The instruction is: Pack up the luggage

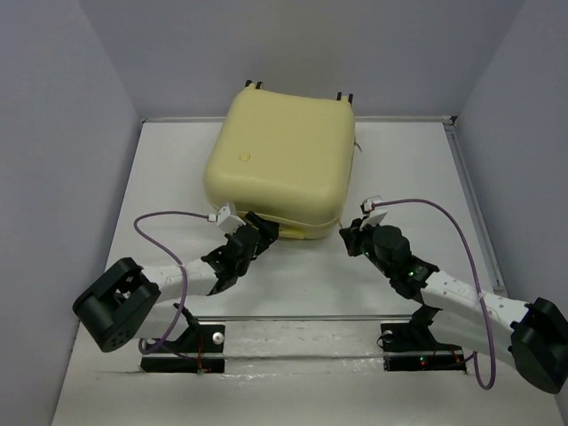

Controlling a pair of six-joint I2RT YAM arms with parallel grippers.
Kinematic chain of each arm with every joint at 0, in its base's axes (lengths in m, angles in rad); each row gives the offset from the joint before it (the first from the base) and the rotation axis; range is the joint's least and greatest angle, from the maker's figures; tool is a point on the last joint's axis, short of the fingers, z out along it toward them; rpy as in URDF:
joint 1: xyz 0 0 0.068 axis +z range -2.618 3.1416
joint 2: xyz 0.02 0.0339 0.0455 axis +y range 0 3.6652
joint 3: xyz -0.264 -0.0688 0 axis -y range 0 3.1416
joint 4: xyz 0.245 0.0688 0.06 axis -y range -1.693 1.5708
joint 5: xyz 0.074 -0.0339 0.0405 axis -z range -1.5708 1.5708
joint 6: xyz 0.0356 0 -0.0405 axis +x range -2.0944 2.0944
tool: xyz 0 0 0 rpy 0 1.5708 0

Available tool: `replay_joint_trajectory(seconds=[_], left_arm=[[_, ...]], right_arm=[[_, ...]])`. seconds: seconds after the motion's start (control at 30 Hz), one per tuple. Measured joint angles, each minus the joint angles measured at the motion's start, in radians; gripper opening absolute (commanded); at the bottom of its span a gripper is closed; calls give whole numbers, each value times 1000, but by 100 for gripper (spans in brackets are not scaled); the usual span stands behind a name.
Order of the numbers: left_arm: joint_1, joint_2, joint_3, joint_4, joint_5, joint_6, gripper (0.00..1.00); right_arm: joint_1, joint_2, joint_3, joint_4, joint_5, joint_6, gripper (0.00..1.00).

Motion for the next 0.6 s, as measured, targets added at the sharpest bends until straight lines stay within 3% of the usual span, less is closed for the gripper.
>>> replay_joint_trajectory(seconds=[0.07, 0.17, 0.23, 0.4, 0.6], left_arm=[[0, 32, 5, 15, 3, -16, 62], [-5, 81, 6, 68, 9, -58, 22], [-7, 95, 9, 95, 12, -134, 6], [4, 108, 1, 121, 9, -262, 6], [13, 79, -40, 147, -6, -246, 6]], right_arm=[[2, -3, 0, -2, 0, 4, 7], [2, -3, 0, -3, 3, 8, 7], [2, -2, 0, -3, 10, 11, 7], [8, 5, 0, -2, 25, 35, 7], [19, 51, 19, -16, 80, 69, 7]])
